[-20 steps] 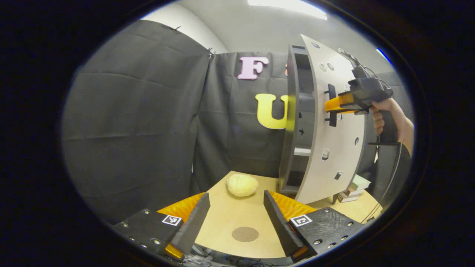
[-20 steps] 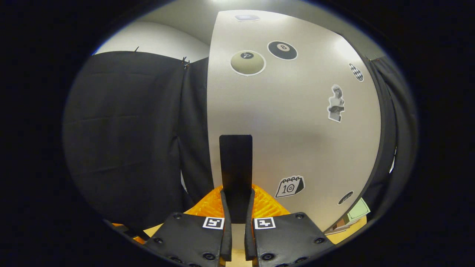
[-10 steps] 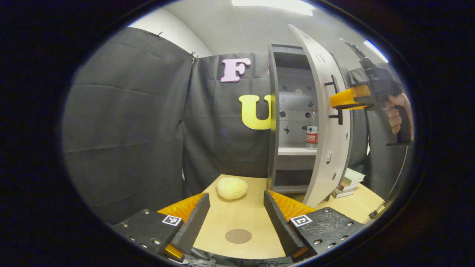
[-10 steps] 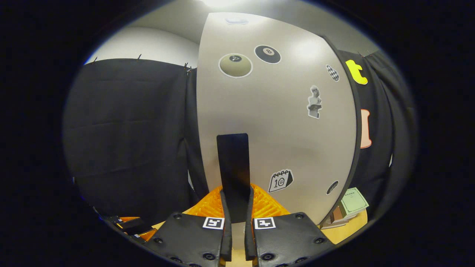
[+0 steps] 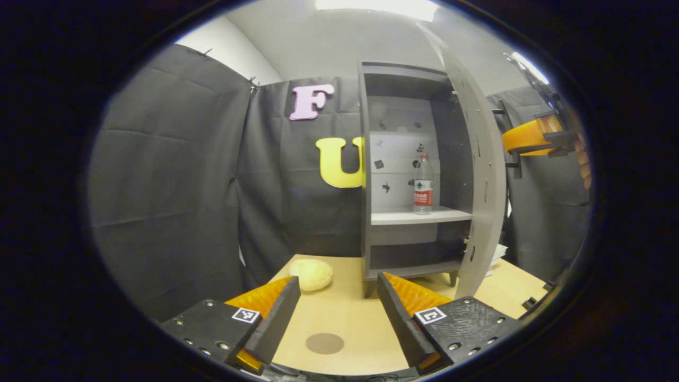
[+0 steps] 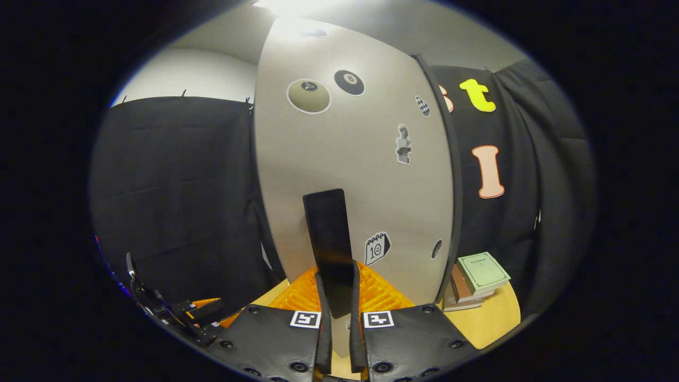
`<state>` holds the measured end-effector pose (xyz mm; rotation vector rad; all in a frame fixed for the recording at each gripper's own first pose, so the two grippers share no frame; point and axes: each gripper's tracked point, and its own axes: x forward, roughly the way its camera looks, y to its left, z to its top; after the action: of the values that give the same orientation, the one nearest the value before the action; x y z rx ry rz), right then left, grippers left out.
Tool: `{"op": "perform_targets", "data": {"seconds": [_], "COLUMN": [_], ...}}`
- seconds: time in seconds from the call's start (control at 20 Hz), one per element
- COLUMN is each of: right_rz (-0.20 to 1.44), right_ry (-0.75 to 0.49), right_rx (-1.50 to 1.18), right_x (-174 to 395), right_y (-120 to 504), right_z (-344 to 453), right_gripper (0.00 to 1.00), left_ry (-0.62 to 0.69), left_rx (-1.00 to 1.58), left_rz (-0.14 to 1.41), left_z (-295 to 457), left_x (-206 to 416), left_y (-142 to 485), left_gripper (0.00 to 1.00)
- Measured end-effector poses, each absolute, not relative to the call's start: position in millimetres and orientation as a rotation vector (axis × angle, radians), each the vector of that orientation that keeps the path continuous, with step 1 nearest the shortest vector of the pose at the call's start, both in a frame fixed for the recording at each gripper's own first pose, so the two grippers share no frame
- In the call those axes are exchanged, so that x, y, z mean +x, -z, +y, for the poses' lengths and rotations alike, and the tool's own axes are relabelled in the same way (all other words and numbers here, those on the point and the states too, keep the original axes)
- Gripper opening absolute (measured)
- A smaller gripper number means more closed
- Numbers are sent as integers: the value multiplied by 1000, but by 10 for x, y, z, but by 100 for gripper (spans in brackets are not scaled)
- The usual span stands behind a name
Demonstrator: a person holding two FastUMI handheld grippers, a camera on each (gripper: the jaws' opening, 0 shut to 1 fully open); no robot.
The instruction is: Open the cabinet door with the right hand, grasp the bottle in the cabinet with the left hand and place it on the coaster, then close the cabinet door with the right hand.
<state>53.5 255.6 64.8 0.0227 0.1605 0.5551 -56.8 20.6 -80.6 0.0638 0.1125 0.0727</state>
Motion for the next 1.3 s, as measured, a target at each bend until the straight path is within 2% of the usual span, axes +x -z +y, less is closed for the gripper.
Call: {"op": "perform_targets", "data": {"seconds": [0.05, 0.1, 0.25, 0.3, 0.35, 0.4, 0.5, 0.65, 0.9, 0.95, 1.0, 1.05, 1.3], "right_rz": [158, 155, 157, 156, 157, 158, 163, 168, 144, 148, 148, 146, 182], "right_ry": [-538, -521, -468, -451, -433, -414, -370, -275, -107, -116, -134, -150, -157], "right_rx": [22, 21, 35, 44, 52, 61, 91, 106, 89, 107, 136, 162, 210], "right_x": [530, 511, 475, 469, 454, 438, 449, 453, 501, 495, 480, 492, 422], "right_y": [-655, -660, -674, -664, -667, -658, -648, -637, -655, -652, -655, -645, -590], "right_z": [2516, 2477, 2344, 2300, 2260, 2217, 2111, 1915, 1539, 1548, 1604, 1655, 1678], "right_gripper": [12, 15, 15, 11, 15, 11, 14, 14, 7, 7, 0, 8, 13], "left_ry": [-54, -36, 12, 29, 44, 59, 88, 130, 180, 189, 196, 202, 230], "left_rx": [56, 47, 35, 34, 36, 38, 43, 47, 50, 50, 52, 54, 47], "left_rz": [117, 120, 128, 130, 131, 133, 136, 144, 157, 161, 162, 163, 167], "left_z": [134, 58, -131, -187, -237, -252, -376, -555, -740, -773, -795, -814, -910], "left_x": [-529, -486, -351, -301, -269, -250, -164, -102, -2, 12, 5, 12, 83], "left_y": [818, 846, 880, 879, 873, 895, 901, 935, 984, 990, 988, 980, 969], "left_gripper": [90, 88, 88, 88, 88, 90, 88, 88, 88, 88, 88, 88, 88]}}
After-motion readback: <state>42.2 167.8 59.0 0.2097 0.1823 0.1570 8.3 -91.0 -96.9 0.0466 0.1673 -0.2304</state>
